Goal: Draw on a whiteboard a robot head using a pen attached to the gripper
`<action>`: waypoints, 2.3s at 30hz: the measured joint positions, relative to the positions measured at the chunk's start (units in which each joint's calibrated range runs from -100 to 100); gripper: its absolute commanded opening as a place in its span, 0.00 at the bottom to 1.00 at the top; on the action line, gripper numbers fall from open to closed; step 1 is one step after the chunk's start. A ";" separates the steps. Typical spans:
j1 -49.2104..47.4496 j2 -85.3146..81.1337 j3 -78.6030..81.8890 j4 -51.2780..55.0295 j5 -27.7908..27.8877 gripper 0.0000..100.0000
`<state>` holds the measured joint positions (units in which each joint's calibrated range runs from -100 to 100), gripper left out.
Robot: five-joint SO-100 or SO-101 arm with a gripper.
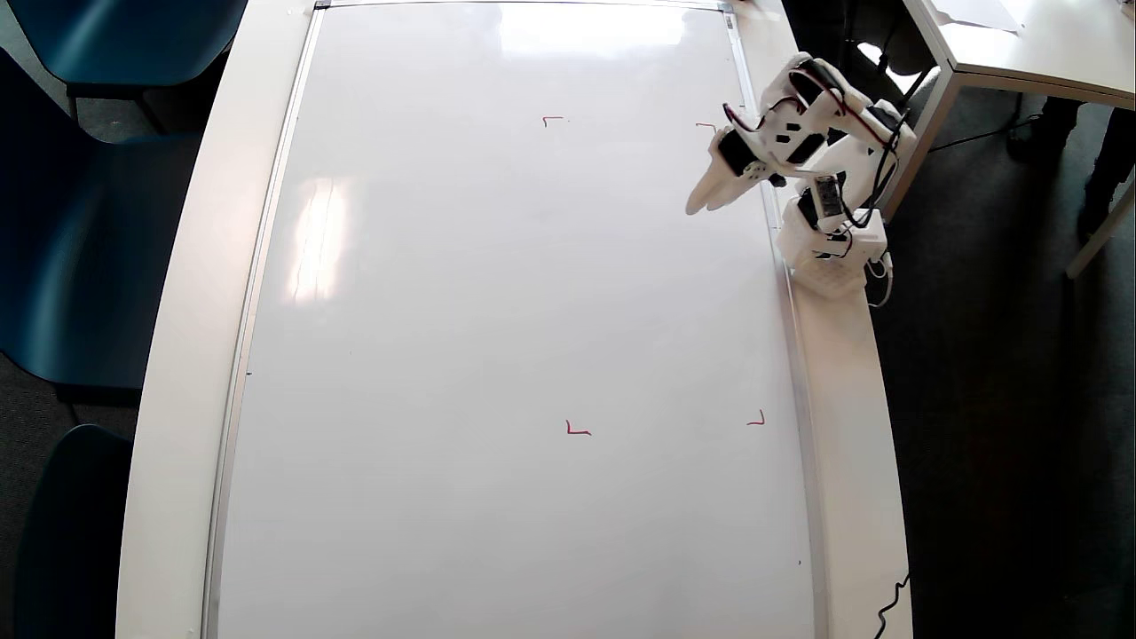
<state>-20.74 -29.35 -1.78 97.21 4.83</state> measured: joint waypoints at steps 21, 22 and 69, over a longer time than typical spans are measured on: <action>-13.12 7.29 20.56 1.52 -2.64 0.15; -13.50 8.47 20.56 1.52 -2.80 0.15; -14.93 35.49 14.89 -9.04 -1.32 0.15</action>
<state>-35.67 6.14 13.11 88.18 3.51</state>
